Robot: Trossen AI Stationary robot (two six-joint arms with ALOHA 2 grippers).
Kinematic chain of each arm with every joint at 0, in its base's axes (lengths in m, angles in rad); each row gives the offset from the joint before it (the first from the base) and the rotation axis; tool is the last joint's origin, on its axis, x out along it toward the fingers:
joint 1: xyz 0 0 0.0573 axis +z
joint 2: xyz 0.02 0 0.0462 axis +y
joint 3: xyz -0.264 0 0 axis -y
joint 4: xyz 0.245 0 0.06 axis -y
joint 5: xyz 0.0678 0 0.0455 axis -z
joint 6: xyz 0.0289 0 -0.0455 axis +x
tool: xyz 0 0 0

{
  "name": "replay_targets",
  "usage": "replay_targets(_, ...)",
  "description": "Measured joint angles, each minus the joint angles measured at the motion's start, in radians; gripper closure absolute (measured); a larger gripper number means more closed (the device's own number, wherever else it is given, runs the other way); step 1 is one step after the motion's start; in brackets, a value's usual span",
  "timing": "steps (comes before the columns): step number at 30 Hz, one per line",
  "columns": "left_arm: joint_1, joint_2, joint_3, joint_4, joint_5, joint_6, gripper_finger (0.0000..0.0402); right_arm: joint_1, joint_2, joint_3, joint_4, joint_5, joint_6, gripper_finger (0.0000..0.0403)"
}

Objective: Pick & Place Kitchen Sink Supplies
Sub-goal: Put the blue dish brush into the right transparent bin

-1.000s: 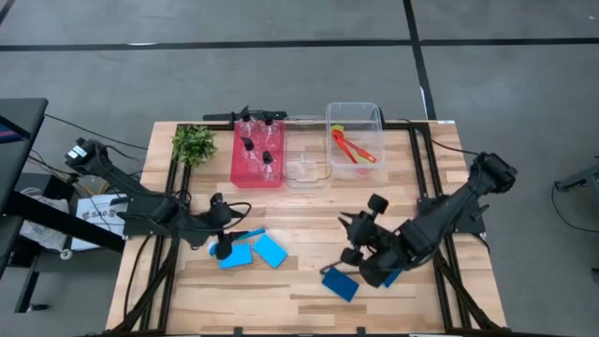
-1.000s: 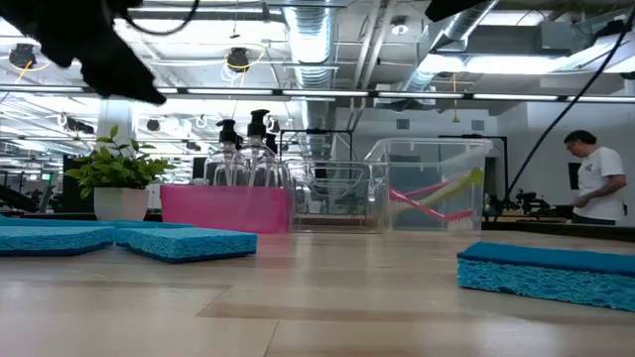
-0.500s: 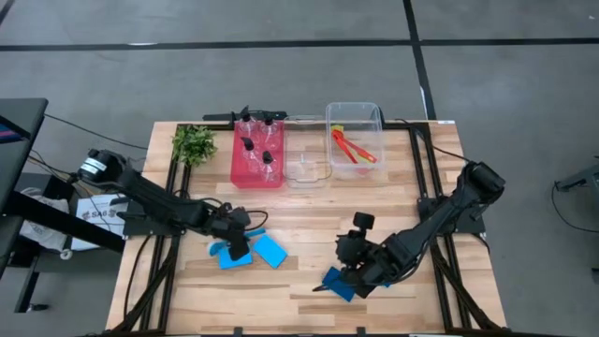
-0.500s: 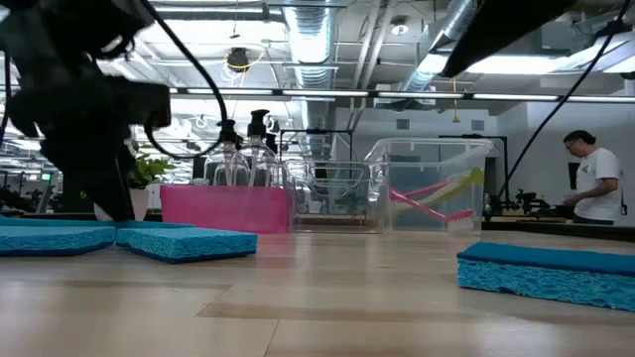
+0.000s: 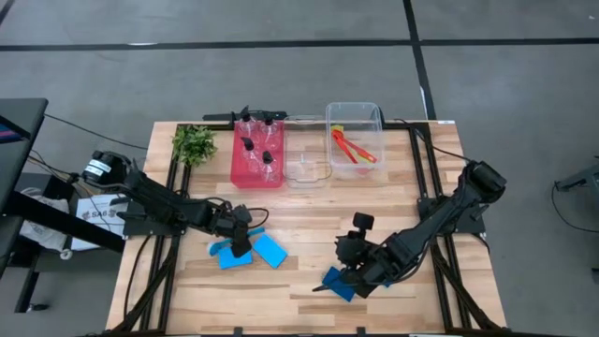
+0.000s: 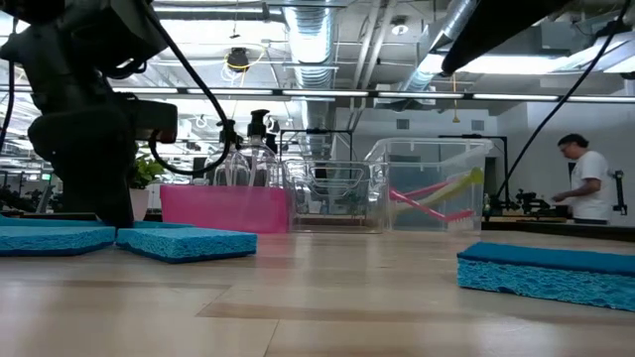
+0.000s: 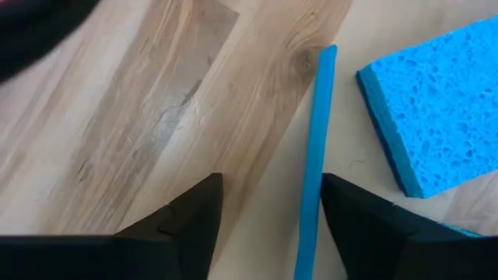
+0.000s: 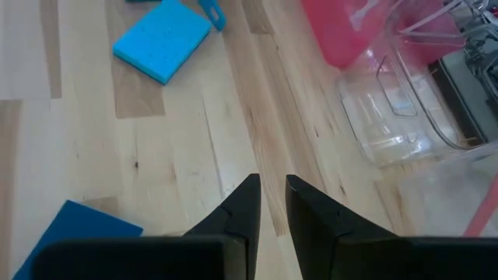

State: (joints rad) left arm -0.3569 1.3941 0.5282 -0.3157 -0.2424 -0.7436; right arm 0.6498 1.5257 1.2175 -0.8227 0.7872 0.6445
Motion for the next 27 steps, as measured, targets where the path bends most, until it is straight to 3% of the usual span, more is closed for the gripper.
replay_targets(13,-0.003,-0.041,-0.002,0.026,0.062,0.003,0.0381,0.0,0.0,0.0,0.023,-0.001,-0.01,0.0347)
replay_targets(27,-0.002,-0.339,-0.002,0.112,-0.045,0.085,0.038,0.0,0.0,0.0,0.128,0.026,-0.054,0.0347)
